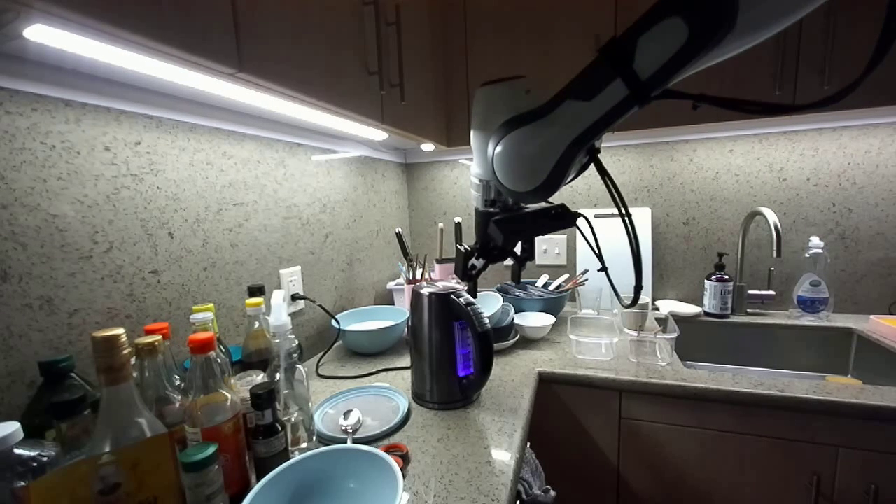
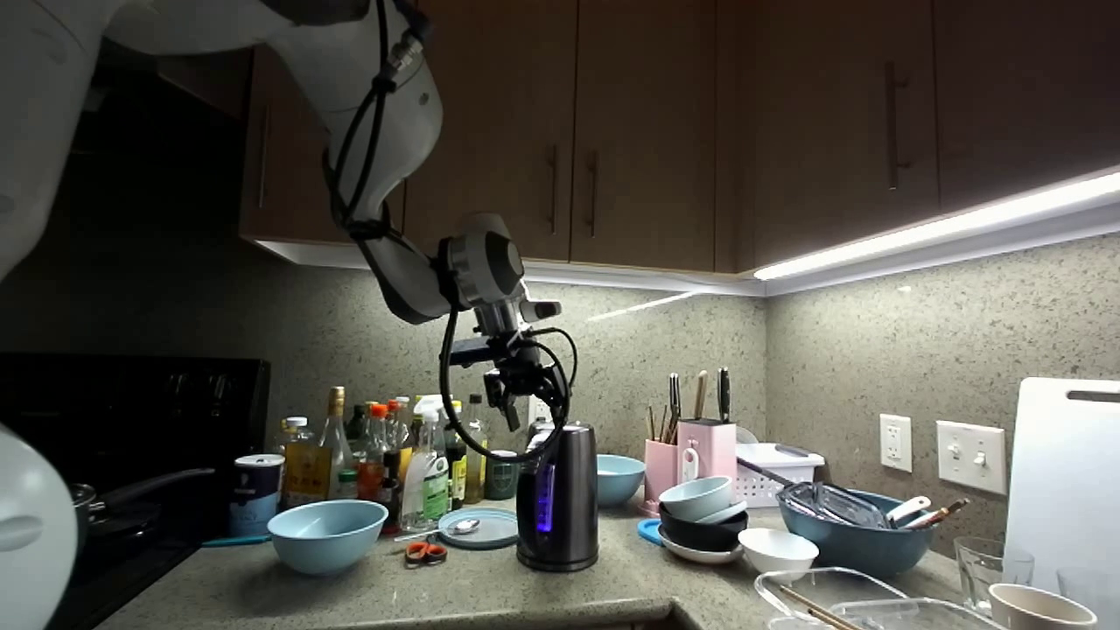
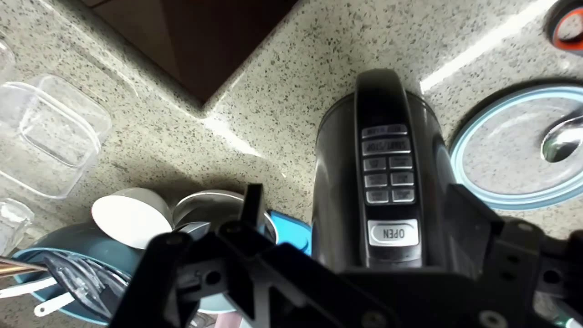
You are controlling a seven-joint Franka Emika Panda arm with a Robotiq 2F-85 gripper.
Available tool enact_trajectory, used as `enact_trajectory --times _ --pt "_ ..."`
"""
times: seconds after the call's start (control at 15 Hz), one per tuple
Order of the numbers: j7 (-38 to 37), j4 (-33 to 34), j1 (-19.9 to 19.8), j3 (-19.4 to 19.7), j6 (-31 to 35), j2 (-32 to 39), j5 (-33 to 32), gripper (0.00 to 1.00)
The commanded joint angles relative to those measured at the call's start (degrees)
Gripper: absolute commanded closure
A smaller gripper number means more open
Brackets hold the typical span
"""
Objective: Open the lid on the black electric kettle then close it
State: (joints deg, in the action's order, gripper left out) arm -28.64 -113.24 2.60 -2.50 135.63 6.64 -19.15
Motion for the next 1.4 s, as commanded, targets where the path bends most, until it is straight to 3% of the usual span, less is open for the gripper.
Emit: enact_trajectory --times 0.0,0.13,0.2,0.73,1.33 --pt "-2.46 5.16 1.07 1.99 2.24 5.13 -1.54 0.00" --pt "-1.48 7.48 1.73 2.78 3.05 7.24 -1.76 0.00" --pt "0.16 5.12 1.53 2.87 1.98 5.08 0.29 0.00" --pt "-1.19 7.84 2.60 5.66 2.37 7.41 -0.59 0.00" --pt "-0.07 8.24 2.52 5.76 2.18 8.41 1.95 0.00"
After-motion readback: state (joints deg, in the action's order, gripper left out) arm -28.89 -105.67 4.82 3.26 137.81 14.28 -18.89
